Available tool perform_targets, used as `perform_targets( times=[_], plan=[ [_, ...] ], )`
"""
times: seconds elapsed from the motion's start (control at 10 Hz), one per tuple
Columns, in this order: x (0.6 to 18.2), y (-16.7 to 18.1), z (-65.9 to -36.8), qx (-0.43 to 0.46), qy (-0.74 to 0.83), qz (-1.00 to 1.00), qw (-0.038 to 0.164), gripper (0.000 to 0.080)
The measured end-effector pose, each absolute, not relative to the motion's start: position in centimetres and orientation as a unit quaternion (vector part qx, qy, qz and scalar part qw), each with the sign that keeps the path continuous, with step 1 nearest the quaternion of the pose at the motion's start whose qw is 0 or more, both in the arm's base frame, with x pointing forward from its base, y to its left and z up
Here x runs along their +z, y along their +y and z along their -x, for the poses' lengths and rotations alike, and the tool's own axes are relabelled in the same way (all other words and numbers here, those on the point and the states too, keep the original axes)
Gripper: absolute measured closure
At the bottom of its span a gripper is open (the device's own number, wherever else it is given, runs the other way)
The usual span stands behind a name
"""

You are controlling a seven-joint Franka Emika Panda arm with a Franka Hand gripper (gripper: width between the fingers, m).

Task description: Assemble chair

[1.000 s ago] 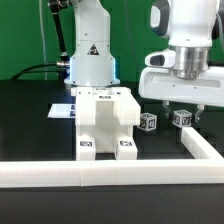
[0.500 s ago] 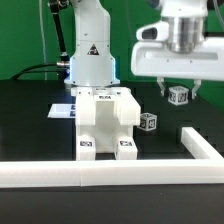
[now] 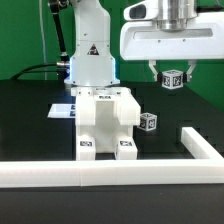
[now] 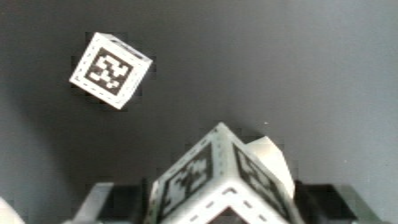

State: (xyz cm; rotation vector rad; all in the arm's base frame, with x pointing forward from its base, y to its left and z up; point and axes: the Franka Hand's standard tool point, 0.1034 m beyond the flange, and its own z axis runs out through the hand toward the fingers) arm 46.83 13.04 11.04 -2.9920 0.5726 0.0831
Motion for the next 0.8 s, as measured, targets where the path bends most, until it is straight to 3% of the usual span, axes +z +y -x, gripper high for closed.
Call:
perform_targets(
  times=[0.2, 0.6, 0.8],
  plan=[
    [11.1, 12.7, -46.9, 0.028, 0.178, 0.983, 0.047, 0.0407],
    [14.9, 8.5, -51.2, 0.040, 0.112, 0.991, 0.060, 0.0407],
    [14.6, 8.5, -51.0, 0.039, 0.114, 0.991, 0.058, 0.0407]
  ],
)
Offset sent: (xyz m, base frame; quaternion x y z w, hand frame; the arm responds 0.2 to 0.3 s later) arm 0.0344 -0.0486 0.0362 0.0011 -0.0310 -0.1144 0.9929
